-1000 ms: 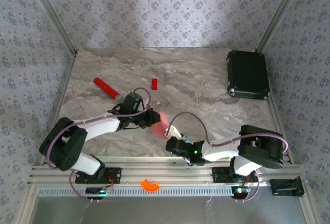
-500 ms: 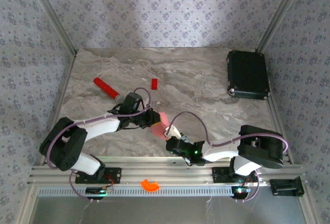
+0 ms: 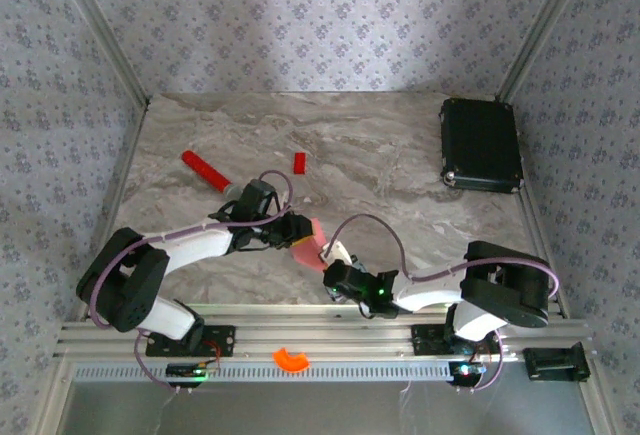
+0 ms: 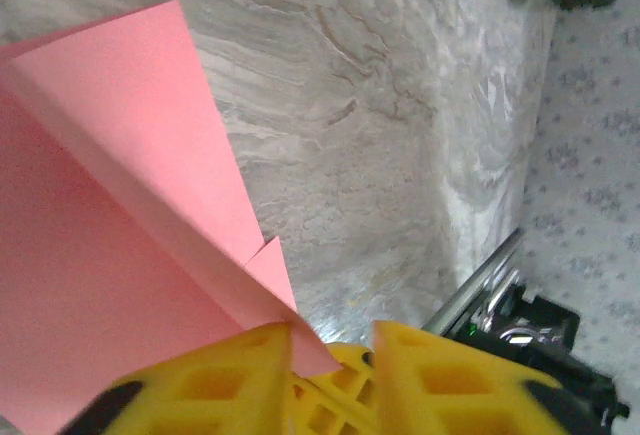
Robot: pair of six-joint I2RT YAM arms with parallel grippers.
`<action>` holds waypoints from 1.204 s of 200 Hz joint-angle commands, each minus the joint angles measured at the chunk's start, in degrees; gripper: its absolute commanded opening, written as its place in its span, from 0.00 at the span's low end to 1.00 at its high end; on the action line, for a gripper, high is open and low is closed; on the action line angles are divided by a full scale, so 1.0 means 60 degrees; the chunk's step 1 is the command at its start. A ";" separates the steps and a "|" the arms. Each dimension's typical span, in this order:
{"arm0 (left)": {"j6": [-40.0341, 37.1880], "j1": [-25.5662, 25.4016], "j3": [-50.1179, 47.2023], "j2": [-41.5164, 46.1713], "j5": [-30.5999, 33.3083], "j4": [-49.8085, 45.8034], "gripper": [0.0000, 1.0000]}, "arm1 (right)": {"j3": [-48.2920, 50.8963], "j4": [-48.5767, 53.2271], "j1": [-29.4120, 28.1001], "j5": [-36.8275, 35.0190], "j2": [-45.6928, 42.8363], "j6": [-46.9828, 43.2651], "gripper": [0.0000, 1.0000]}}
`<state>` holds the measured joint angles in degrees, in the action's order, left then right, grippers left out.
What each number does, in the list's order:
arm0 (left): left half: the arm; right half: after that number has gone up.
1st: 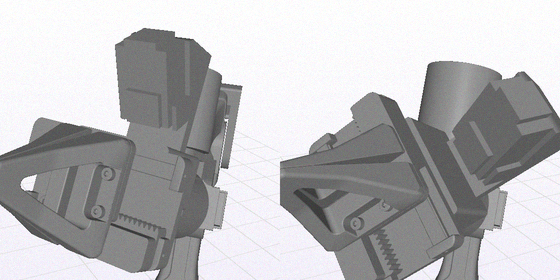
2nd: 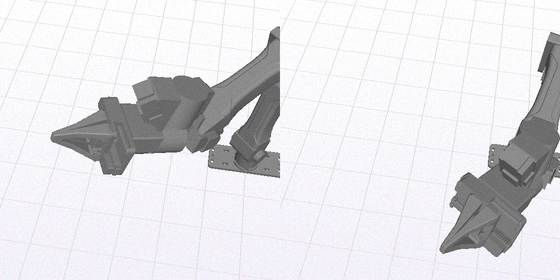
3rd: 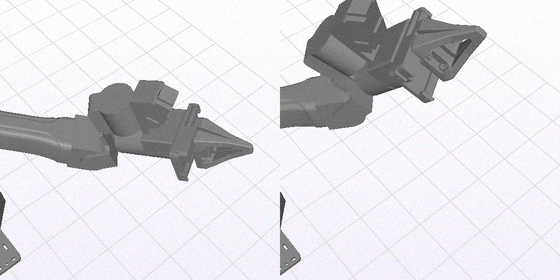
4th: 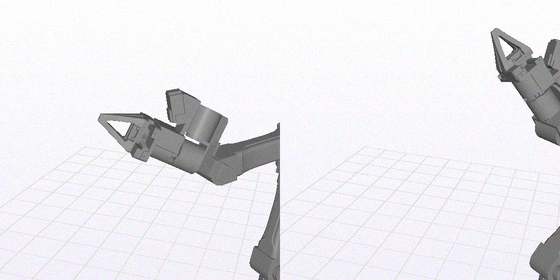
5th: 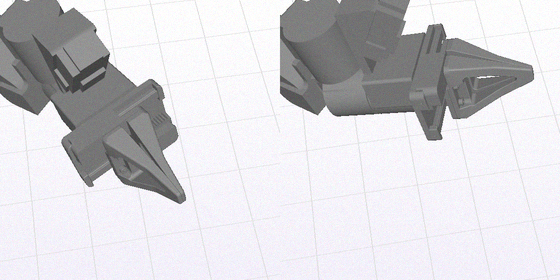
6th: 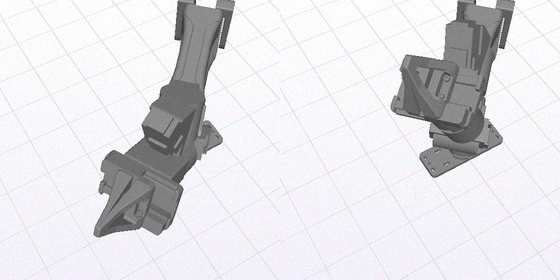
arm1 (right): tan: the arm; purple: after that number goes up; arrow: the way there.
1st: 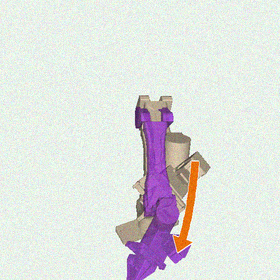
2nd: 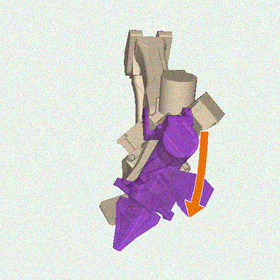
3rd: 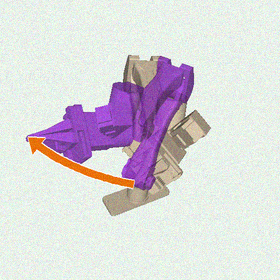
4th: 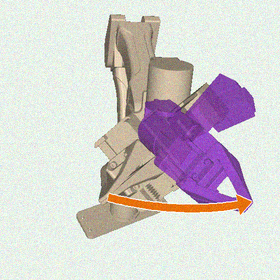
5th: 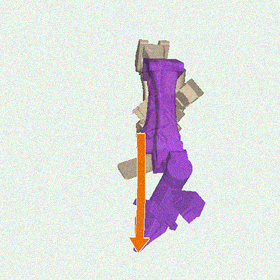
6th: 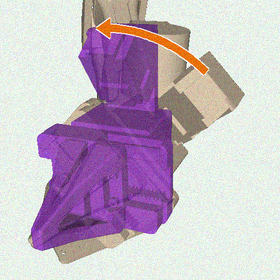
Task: Fold a paper plane with a square sheet of paper (pick it up from the middle)
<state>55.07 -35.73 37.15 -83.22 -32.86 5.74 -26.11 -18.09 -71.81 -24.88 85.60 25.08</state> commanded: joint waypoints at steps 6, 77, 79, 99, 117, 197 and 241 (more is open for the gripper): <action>-0.0202 0.0169 0.0262 0.0615 0.0626 -0.0782 0.48 | 0.0070 -0.0050 0.0356 0.1180 -0.0069 0.0675 0.00; -0.0140 0.0920 -0.0625 0.2827 0.1756 -0.1958 0.69 | -0.0107 -0.0750 0.1819 0.4110 0.0564 0.1667 0.00; -0.0140 0.0942 -0.0654 0.2866 0.1756 -0.1972 0.69 | -0.0121 -0.0750 0.1836 0.4134 0.0581 0.1687 0.00; -0.0113 0.1060 -0.0878 0.3149 0.1696 -0.2040 0.69 | -0.0280 -0.0750 0.1961 0.4428 0.0829 0.1955 0.00; -0.0081 0.1134 -0.1004 0.3302 0.1642 -0.2055 0.69 | -0.0380 -0.0805 0.2020 0.4650 0.1006 0.2165 0.00; -0.0016 0.1220 -0.1060 0.3384 0.1568 -0.2026 0.70 | -0.0219 -0.1385 0.2344 0.5458 0.1259 0.2749 0.00; -0.0008 0.1237 -0.1083 0.3381 0.1551 -0.2041 0.70 | -0.0142 -0.1443 0.2431 0.5478 0.1150 0.2812 0.00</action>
<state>54.74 -28.75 30.81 -63.81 -23.11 -6.09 -28.01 -28.40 -57.58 6.94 92.03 40.86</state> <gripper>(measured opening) 0.697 0.052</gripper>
